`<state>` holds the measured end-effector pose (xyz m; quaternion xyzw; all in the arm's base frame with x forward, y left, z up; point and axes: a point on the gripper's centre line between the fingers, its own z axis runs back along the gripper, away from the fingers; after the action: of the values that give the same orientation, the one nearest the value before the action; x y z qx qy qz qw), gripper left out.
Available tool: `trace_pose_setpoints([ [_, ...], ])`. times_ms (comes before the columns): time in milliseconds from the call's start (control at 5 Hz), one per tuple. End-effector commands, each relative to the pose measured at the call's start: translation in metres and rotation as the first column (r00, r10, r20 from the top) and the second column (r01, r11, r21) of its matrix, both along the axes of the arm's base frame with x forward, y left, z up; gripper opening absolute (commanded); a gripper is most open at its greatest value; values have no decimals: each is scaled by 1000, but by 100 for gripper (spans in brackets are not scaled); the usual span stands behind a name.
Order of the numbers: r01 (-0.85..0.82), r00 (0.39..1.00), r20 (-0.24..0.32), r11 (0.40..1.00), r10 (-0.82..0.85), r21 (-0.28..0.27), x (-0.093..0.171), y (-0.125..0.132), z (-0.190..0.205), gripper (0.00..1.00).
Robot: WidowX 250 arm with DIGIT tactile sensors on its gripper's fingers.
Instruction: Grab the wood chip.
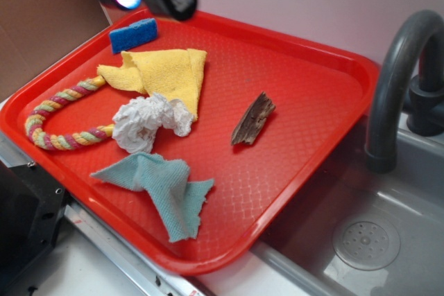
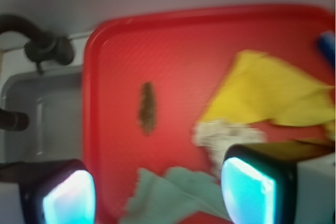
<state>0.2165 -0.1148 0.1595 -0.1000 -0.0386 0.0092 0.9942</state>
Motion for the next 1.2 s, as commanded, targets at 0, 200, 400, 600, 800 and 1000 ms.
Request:
trace_pose_setpoints([
  [0, 40, 999, 5, 999, -40, -22, 25, -25, -25, 100],
  [200, 86, 996, -35, 996, -87, -6, 35, -28, -53, 100],
  [400, 70, 995, -67, 997, -68, 18, 45, -17, -75, 100],
  [600, 96, 990, -106, 995, -95, -2, 50, -9, -91, 100],
  [800, 107, 988, -120, 993, -100, 52, 52, -8, -109, 100],
  [1000, 150, 979, -147, 987, -139, 66, 50, -17, -123, 100],
])
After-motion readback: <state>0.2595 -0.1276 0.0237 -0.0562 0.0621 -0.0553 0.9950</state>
